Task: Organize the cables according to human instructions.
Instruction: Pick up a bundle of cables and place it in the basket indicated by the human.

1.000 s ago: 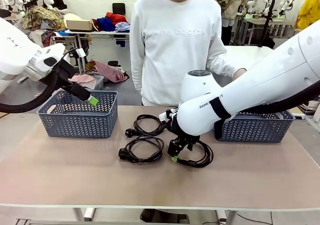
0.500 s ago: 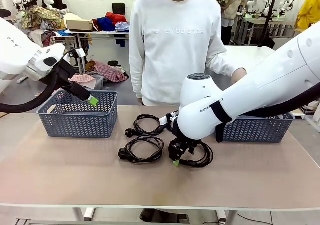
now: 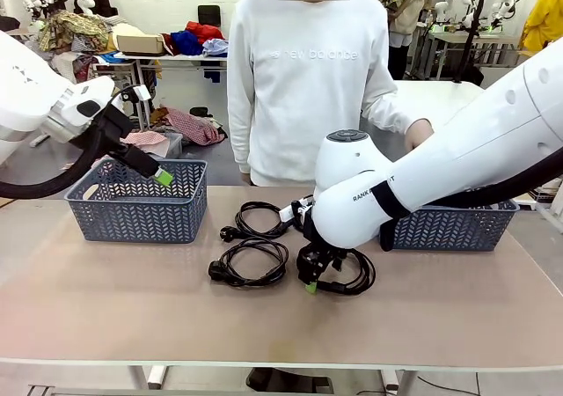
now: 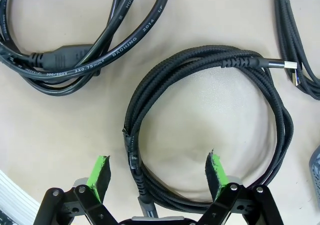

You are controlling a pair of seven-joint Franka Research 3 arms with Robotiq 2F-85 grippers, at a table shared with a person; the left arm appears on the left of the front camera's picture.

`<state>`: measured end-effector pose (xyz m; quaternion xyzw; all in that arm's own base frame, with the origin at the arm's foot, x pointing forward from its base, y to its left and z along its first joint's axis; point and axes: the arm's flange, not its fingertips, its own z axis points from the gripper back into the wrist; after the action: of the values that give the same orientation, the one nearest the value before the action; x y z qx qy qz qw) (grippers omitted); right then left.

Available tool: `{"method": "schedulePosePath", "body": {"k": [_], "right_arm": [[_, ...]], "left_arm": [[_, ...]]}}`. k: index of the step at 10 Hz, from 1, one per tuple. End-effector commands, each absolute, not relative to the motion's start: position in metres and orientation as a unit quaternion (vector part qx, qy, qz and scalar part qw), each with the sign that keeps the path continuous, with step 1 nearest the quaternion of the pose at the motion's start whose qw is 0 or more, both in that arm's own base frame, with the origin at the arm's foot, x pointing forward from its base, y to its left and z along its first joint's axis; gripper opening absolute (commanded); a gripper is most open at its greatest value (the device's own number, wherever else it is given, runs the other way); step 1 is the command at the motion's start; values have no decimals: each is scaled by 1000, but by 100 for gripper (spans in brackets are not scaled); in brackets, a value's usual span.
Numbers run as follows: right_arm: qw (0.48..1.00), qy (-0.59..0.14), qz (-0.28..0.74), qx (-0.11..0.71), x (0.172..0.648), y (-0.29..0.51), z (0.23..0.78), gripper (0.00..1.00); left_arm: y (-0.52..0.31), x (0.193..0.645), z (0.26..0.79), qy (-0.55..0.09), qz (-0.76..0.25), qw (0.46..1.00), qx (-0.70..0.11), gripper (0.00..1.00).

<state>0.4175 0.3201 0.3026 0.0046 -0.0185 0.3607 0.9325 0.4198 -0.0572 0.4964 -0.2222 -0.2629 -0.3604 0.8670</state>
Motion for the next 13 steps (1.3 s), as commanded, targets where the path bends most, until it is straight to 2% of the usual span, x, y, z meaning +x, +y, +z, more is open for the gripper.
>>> {"method": "schedulePosePath", "body": {"k": [1,3,5,13], "right_arm": [[934,-24,356,-19,418,324,301,100],[933,-24,359,-19,421,326,299,96],[932,-23,362,-15,422,329,297,81],[933,-8,359,16,416,335,297,6]], "left_arm": [[-56,419,495,-268,-366,860,-233,100],[-56,419,495,-268,-366,860,-233,100],[-56,419,495,-268,-366,860,-233,100],[-56,419,495,-268,-366,860,-233,100]]}}
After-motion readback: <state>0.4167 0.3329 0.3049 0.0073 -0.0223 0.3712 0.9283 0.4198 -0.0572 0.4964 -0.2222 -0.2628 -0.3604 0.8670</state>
